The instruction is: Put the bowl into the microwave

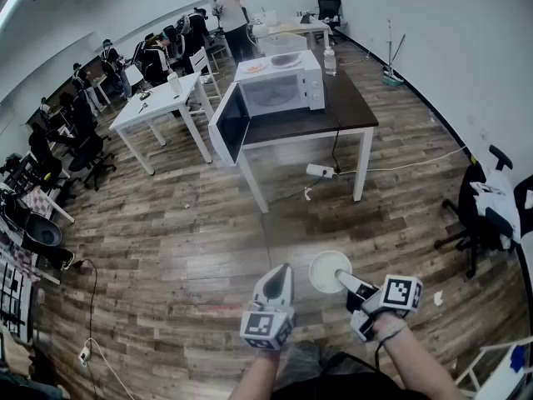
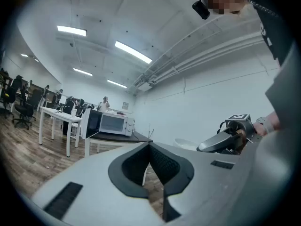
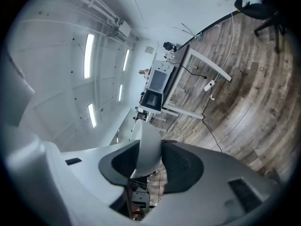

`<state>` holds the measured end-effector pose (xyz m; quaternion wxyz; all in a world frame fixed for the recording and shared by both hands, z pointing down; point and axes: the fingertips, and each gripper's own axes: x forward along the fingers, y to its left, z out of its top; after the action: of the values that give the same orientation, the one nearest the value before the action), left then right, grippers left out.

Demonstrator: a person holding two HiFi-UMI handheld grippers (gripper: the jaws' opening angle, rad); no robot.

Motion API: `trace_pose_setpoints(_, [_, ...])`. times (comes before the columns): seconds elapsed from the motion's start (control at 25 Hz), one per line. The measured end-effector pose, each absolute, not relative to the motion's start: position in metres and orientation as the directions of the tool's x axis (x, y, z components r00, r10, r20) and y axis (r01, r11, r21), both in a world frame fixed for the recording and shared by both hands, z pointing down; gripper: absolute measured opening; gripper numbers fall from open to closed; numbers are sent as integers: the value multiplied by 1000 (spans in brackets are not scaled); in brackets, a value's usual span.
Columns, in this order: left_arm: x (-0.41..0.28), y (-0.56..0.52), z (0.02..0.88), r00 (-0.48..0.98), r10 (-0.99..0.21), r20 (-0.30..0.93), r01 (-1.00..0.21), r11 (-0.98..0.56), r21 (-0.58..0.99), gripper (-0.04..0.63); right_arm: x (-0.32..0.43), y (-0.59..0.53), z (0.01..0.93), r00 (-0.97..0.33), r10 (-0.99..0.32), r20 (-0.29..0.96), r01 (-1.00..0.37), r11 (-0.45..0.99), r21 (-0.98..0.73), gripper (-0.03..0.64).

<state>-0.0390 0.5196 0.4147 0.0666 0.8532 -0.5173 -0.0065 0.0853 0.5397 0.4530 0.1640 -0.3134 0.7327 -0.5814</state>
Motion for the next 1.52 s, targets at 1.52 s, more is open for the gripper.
trace_pose_setpoints(1.52, [-22, 363, 433, 410, -912, 9, -908, -407, 104, 0, 92, 390, 466, -717, -644, 267, -385, 46, -922, 146])
